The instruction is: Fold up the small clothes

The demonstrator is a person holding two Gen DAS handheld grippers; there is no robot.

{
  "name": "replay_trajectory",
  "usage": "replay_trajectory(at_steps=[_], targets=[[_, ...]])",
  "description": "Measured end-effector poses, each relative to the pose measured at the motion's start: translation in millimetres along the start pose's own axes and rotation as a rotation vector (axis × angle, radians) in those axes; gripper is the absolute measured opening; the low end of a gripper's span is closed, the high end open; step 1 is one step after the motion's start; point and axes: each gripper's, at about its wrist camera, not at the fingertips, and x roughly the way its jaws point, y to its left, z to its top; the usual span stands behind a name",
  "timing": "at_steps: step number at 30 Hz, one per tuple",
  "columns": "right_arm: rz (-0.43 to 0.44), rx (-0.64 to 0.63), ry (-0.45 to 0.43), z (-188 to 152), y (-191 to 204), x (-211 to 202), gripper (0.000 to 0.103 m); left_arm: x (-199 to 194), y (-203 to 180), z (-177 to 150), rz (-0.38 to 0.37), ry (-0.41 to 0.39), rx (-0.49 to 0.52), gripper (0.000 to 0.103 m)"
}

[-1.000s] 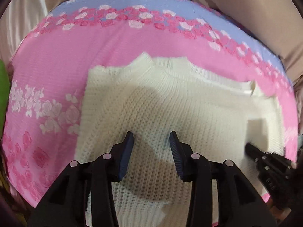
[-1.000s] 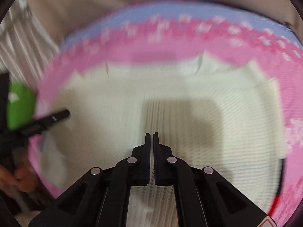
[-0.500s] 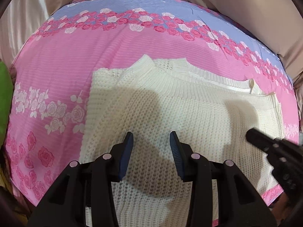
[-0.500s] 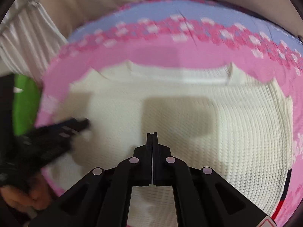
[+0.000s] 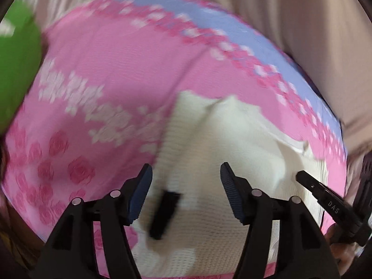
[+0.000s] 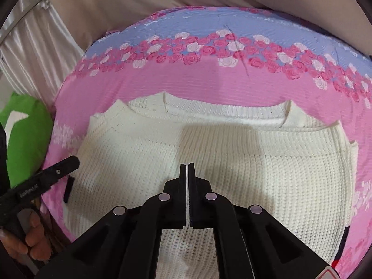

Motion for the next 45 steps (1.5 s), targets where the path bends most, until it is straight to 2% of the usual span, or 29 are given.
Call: replay_trajectory(at_steps=[4,6,9,10,11,12,14,16,20,22,24,26,28,31,34,36,39,43,45], targets=[[0.001,0.048,0.044,11,-5,25,0.002,21,15,-6,-0.010,0.093,-0.047,0.059],[0.013,0.086,0.094,12,-10,46,0.000,28,18,-12,-0.040,0.104,-0.071,0.060],[0.023,0.081,0.099,15,-10,51,0.000,32,24,-19,-0.066,0.086,-0.105,0.059],[0.026,0.082,0.105,17,-11,52,0.000,32,25,-17,-0.074,0.085,-0.106,0.052],[0.029,0.084,0.110,19,-12,54,0.000,32,25,-16,-0.094,0.090,-0.100,0.036],[0.031,0.082,0.111,20,-13,56,0.000,32,27,-16,-0.136,0.104,-0.107,0.031],[0.042,0.088,0.106,22,-15,59,0.000,28,26,-13,-0.161,0.109,-0.130,0.022],[0.052,0.103,0.099,23,-18,62,0.000,12,14,-9,-0.191,0.077,-0.106,0.021],[0.044,0.100,0.091,24,-18,62,0.000,-22,-27,-4,-0.236,0.010,0.022,0.020],[0.046,0.097,0.086,24,-18,62,0.000,-31,-52,-4,-0.224,-0.015,0.099,0.020],[0.052,0.125,0.082,24,-21,56,0.000,-30,-59,-5,-0.194,-0.016,0.130,0.020],[0.048,0.147,0.050,20,-24,36,0.000,-26,-56,-7,-0.172,-0.009,0.125,0.020],[0.043,0.120,0.037,11,-22,19,0.005,-21,-45,-8,-0.142,-0.001,0.096,0.020],[0.022,0.088,0.038,-12,-22,1,0.008,-9,-17,-7,-0.109,0.028,0.017,0.021],[0.011,0.076,0.064,-30,-22,3,0.008,5,6,-10,-0.104,0.066,-0.047,0.021],[-0.005,0.070,0.105,-38,-22,22,0.007,14,16,-11,-0.110,0.080,-0.075,0.021],[-0.022,0.065,0.100,-33,-20,23,0.006,20,24,-13,-0.124,0.086,-0.105,0.022],[-0.004,0.036,0.027,-17,-5,-1,0.009,22,25,-14,-0.124,0.086,-0.109,0.023],[-0.013,0.016,0.033,-13,-2,4,0.009,24,26,-14,-0.125,0.087,-0.113,0.023]])
